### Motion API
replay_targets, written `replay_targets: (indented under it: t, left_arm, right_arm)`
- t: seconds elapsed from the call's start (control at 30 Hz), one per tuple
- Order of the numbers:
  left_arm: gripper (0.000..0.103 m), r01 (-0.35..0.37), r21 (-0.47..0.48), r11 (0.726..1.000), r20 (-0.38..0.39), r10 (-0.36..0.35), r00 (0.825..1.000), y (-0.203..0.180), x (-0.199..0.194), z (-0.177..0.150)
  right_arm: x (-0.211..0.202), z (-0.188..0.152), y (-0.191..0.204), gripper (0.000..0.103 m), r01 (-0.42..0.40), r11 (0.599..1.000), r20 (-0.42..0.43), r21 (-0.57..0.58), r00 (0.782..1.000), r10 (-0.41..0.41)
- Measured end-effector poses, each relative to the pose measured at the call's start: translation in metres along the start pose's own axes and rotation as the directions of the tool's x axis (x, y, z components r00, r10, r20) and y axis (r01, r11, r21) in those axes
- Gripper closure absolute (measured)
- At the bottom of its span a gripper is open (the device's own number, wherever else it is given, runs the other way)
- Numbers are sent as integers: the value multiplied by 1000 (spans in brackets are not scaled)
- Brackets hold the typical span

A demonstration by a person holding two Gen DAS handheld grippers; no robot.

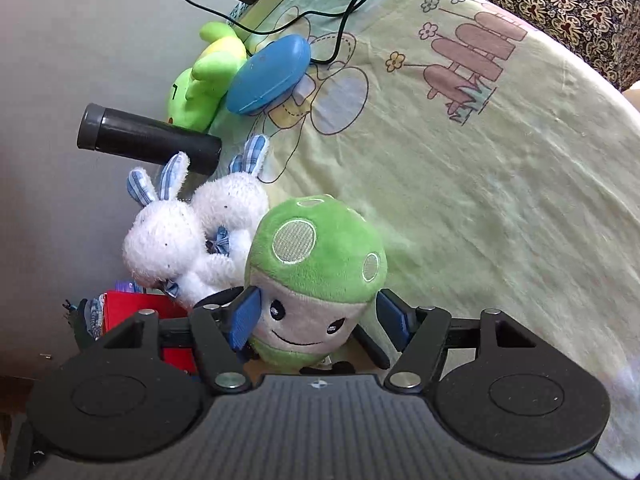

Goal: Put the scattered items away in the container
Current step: 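Close the right gripper on the green-capped mushroom doll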

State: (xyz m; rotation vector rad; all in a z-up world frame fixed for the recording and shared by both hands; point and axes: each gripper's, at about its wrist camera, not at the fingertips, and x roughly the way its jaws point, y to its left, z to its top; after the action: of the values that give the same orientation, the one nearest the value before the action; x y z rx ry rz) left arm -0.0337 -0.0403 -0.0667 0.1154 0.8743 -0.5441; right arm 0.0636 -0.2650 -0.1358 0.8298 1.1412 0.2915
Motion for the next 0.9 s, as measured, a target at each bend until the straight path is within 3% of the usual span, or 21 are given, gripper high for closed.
replay_targets:
  t: [0.07, 0.17, 0.3, 0.5, 0.67, 0.9]
  left_arm:
    - [17, -21, 10, 1000, 2, 21, 1000, 3, -2, 1]
    - [18, -78, 25, 997, -8, 78, 997, 10, 3, 4]
    - [21, -88, 39, 995, -36, 90, 995, 13, 20, 8]
    - [26, -160, 95, 983, -31, 164, 986, 5, 31, 5]
    - [36, -140, 22, 990, -30, 140, 990, 9, 16, 3]
    - [43, -67, -20, 998, -15, 67, 998, -3, -16, -12]
  right_arm:
    - [1, 1, 1, 36, -5, 1000, -4, -17, 1000, 5]
    - [5, 3, 1, 33, -19, 1000, -15, -10, 1000, 19]
    - [13, 5, 1, 29, -44, 999, -27, 8, 999, 44]
    - [25, 11, -1, 29, -83, 996, -44, 30, 995, 85]
    - [25, 10, 6, 34, -94, 995, -61, -37, 994, 92]
    - [4, -8, 1, 36, -100, 993, -107, -63, 990, 93]
